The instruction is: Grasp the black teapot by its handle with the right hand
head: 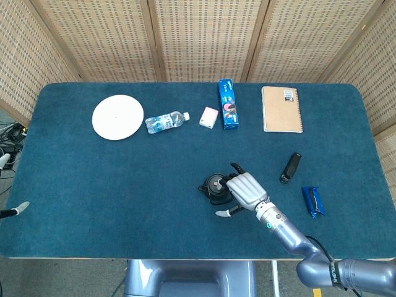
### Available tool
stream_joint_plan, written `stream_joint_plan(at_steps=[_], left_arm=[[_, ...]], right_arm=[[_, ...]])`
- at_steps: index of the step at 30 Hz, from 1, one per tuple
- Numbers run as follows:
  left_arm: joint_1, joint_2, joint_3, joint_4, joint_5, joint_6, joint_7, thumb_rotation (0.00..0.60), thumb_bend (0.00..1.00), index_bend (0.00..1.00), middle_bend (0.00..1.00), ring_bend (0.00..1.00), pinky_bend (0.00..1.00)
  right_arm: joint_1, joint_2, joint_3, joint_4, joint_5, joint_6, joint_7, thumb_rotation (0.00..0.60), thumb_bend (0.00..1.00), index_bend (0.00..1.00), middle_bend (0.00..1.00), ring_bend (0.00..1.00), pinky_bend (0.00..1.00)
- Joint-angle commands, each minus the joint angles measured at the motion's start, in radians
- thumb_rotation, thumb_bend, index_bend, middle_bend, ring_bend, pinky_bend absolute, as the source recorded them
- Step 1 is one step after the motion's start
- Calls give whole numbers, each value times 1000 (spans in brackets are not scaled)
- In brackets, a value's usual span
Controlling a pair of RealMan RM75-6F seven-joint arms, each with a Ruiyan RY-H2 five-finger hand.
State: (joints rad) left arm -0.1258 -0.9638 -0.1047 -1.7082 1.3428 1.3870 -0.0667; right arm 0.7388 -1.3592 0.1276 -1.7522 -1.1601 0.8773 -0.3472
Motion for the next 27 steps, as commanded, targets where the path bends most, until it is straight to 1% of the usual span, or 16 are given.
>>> stream_joint_plan(at_steps=[1, 13, 19, 25, 27], left_arm=[[0, 1, 0, 0, 0, 1, -2, 600, 0, 0, 0, 0, 0], [2, 3, 0, 3, 1, 4, -12, 600, 0, 0, 0, 0, 0], [3, 4, -1, 5, 2, 6, -18, 600, 0, 0, 0, 0, 0], [5, 5, -1, 6, 1, 8, -24, 600, 0, 0, 0, 0, 0], [5, 6, -1, 7, 0, 7, -26, 600, 0, 0, 0, 0, 0]], right_arm=[[5, -11, -11, 1, 3, -9, -4, 600, 194, 388, 442, 362, 0], [16, -56, -38, 16, -5, -10, -16, 600, 221, 403, 454, 374, 0], [21, -78, -58, 47, 3, -20, -38, 600, 226, 426, 474, 393, 0], [30, -123, -68, 115, -2, -21, -58, 600, 222, 479, 501, 403, 0], [33, -142, -66, 143, -7, -17, -62, 600, 187, 517, 521, 415, 0]])
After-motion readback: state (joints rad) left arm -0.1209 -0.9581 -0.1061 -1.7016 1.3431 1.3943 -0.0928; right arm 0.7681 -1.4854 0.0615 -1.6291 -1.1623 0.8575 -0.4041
